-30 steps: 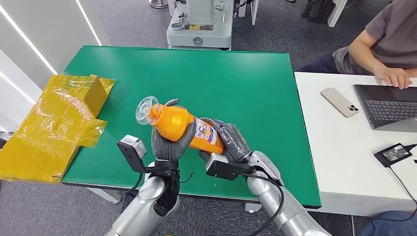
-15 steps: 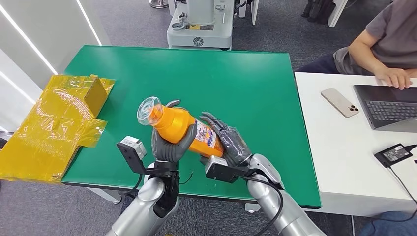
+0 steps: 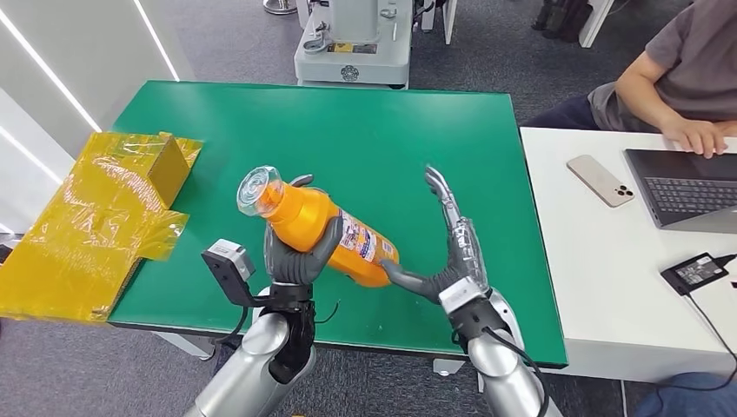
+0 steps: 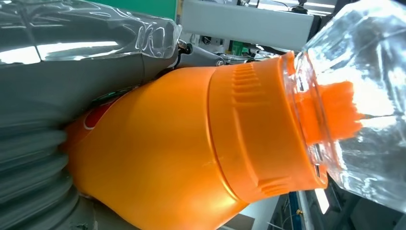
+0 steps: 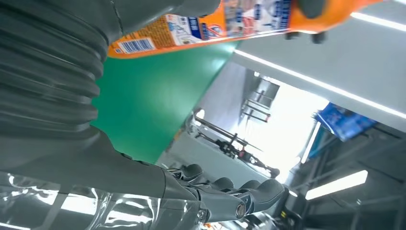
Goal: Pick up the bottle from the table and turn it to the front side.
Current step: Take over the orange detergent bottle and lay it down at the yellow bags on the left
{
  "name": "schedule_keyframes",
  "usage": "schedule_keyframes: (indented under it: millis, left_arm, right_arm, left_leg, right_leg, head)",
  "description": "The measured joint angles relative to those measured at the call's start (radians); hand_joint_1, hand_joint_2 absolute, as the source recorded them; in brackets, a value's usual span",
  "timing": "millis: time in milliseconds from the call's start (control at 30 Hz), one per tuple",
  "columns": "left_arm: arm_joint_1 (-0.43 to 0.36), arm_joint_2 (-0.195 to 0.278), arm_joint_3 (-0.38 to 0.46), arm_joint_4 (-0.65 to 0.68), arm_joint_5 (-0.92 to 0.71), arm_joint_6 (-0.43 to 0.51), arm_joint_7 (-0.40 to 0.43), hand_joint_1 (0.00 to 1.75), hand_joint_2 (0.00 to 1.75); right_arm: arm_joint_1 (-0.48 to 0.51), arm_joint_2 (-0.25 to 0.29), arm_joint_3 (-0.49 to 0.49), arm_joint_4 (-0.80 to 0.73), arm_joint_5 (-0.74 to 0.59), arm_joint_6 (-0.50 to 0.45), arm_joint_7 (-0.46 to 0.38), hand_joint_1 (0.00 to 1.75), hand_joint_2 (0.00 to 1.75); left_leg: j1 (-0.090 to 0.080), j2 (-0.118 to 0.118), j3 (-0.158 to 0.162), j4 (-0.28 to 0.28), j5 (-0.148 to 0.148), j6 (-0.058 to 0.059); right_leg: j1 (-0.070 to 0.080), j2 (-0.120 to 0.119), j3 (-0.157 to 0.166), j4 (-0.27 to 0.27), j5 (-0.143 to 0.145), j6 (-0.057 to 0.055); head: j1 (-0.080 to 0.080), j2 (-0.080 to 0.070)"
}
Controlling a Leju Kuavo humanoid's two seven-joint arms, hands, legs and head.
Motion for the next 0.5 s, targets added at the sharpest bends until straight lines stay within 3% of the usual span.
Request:
schedule_keyframes:
  millis: [300, 500]
  left_arm:
    - [-0.004, 0.009, 0.0, 0.0, -0.041, 0.016, 0.012, 1.75, 1.75]
    - [-0.031, 0.061, 0.005, -0.001, -0.198, 0.072, 0.048, 1.75, 1.75]
  right_arm:
    - [0.096, -0.01, -0.025, -0.181, -0.065, 0.054, -0.008, 0.0, 1.75]
    - [0.183, -0.011, -0.05, -0.282, -0.059, 0.069, -0.006, 0.0, 1.75]
  left_leg:
    - [0.0, 0.0, 0.0, 0.0, 0.0, 0.0]
    - [0.0, 0.0, 0.0, -0.001, 0.0, 0.0]
  right_leg:
    - [0.0, 0.0, 0.0, 0.0, 0.0, 0.0]
    - [0.0, 0.0, 0.0, 0.0, -0.001, -0.001]
  head:
    - [0.0, 0.0]
    - [0.0, 0.0]
